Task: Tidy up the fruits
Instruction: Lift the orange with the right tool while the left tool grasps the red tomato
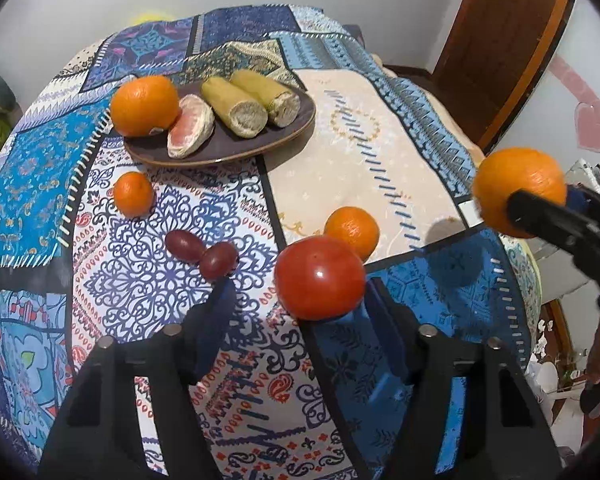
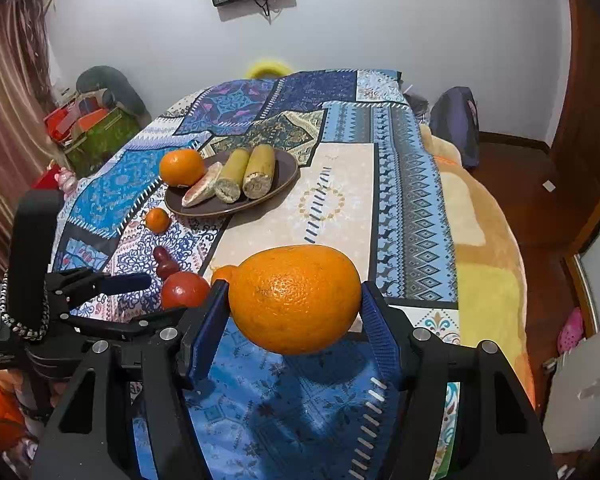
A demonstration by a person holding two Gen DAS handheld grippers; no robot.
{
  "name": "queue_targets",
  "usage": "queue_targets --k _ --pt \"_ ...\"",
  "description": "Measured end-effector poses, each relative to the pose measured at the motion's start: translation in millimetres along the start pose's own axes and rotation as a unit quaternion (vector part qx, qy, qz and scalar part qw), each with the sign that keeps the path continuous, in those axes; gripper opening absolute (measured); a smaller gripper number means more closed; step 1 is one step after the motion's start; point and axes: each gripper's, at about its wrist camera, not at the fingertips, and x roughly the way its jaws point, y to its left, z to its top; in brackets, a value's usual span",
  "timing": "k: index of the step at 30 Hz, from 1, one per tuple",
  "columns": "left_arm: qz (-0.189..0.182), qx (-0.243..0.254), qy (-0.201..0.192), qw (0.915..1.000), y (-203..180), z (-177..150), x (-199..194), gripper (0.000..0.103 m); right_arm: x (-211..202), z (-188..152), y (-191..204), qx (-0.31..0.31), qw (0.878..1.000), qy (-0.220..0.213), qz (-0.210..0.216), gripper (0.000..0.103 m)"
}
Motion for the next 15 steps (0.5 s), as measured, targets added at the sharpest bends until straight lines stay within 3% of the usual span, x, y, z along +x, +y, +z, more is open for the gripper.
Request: queue_targets --k 4,11,15 --pt "-0.015 0.013 -0.006 0.9998 -4 1 -2 0.044 6 0 2 -0.003 1.0 0.006 0.001 0.062" --pt "-0.019 0.016 -0.014 0.9996 0 0 -9 0.037 10 6 9 -0.008 1.0 0.004 0.007 0.062" --pt "-0.022 0.013 -0.026 0.9993 8 3 -20 0.021 14 12 14 -0.012 1.0 0.002 0.011 0.062"
